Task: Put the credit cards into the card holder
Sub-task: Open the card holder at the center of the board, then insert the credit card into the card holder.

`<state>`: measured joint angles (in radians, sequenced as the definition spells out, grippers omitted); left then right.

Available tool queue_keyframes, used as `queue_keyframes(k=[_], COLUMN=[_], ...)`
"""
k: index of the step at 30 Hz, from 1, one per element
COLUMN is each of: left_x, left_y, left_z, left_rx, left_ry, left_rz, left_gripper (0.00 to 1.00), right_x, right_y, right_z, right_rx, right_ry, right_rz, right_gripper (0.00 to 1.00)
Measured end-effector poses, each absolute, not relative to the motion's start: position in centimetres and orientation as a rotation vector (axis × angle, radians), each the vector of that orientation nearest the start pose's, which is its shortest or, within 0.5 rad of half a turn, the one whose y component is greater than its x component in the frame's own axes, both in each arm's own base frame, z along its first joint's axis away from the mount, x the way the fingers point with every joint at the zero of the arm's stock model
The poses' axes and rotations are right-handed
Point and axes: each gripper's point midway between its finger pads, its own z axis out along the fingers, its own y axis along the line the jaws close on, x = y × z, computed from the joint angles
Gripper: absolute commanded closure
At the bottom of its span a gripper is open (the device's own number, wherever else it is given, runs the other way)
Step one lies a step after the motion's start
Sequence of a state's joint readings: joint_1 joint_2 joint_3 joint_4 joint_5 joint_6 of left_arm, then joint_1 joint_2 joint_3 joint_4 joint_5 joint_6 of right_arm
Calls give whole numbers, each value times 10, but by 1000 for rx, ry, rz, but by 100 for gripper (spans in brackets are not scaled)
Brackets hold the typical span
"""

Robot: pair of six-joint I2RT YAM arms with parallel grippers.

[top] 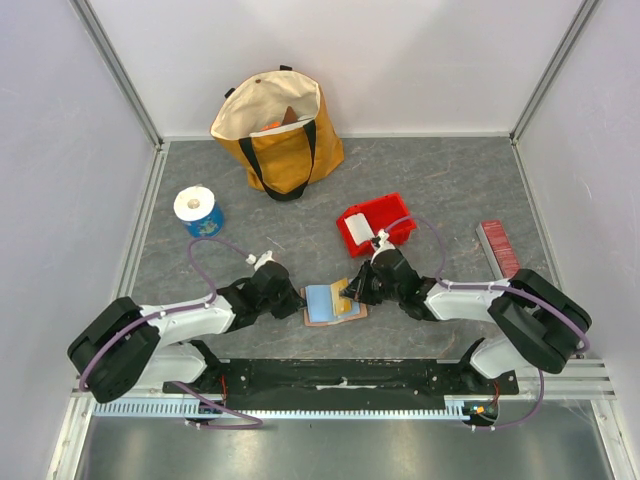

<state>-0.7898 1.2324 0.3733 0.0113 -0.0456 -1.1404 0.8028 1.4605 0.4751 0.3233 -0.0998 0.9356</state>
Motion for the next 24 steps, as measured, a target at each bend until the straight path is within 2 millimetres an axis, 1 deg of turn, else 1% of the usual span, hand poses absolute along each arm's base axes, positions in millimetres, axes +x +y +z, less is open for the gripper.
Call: queue_keyframes(k=[17, 24], left_x=[189, 189], left_y=[-235, -235], left_z=[16, 15], left_rx=[-477, -486], left_ry=[2548, 2548], left_rz=[-775, -775], left_gripper=[98, 98], right_x=[212, 210], right_y=[297, 297], right_z=[32, 31], right_rx=[105, 106], right_ry=[2421, 2422], right_rz=[1082, 1099], right_gripper=[100, 100])
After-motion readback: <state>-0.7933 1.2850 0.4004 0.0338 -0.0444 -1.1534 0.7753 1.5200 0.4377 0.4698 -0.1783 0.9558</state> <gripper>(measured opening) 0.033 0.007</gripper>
